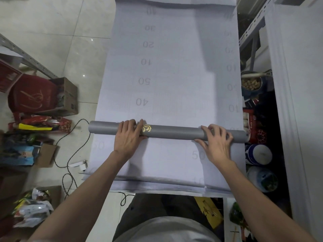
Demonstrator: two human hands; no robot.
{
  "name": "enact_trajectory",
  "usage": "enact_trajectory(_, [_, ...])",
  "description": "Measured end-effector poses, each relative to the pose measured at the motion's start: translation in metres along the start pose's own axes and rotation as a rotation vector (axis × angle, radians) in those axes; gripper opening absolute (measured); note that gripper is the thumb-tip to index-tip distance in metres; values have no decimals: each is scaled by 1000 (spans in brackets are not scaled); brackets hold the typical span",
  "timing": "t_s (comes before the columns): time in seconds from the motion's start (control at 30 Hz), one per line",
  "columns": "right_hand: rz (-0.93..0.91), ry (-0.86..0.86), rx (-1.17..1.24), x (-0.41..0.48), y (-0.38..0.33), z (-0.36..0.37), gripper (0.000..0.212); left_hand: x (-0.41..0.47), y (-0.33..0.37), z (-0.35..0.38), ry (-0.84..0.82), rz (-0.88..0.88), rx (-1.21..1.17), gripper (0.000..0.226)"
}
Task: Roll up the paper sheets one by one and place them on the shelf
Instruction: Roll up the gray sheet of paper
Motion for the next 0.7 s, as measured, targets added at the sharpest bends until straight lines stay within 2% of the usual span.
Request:
enact_trajectory(0.13, [9,26,44,2,3,-5,50,-2,-2,3,20,61,-105,42])
enact_trajectory(0.23, [-26,50,96,-1,0,-3,46,-7,0,8,21,81,-173,49])
enact_trajectory(0.33, [-21,31,122,-2,-2,0,61,-7,-3,8,8,15,-133,60])
enact_trajectory(0.57, [-32,62,99,0,-1,-5,46,-6,-2,5,15,70,-138,54])
enact_trajectory(0.7, [-31,8,76,-4,-7,2,64,-9,1,9,-20,38,-44,65])
Point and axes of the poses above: each hand's wrist, its own x-axis towards the middle knuckle, its own z-axis out of the palm, y = z × x, the point moved 7 cm from there along x, towards the middle knuckle, and after that the axes turned 2 degrees about z, right-handed, at the moved point
